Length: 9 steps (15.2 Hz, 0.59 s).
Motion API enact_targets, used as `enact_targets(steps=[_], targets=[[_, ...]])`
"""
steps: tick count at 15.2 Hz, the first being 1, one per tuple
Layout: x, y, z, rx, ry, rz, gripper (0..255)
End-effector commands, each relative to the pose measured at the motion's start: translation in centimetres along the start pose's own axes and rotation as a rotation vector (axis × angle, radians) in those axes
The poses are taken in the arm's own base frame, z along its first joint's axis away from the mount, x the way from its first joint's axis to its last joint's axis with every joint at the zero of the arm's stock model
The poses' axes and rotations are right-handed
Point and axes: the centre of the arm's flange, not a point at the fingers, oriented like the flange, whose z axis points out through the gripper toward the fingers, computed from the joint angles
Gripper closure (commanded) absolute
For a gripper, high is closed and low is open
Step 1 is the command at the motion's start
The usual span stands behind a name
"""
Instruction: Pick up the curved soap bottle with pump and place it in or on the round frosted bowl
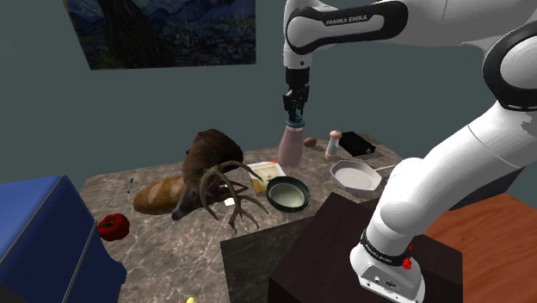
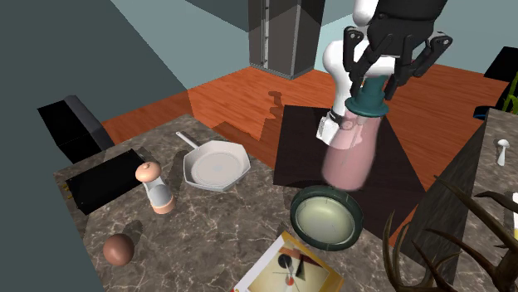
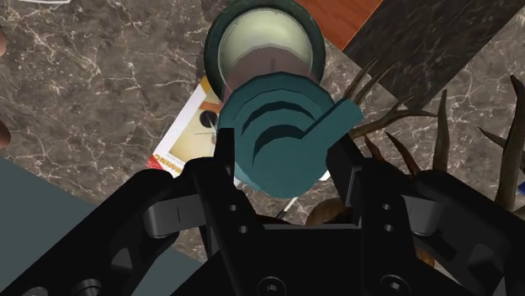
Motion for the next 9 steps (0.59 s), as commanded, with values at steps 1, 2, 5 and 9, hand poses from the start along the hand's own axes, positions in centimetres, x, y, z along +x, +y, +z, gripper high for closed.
enact_targets(steps=[1,2,5,9], targets=[[0.0,-0.1,1.0,0.0,0.001,0.0,255],[0.0,-0.1,1.5,0.0,0.001,0.0,255],[0.1,-0.2,3.1,0.0,0.001,0.0,255],[0.3,-0.2,5.2,0.0,0.001,0.0,255]])
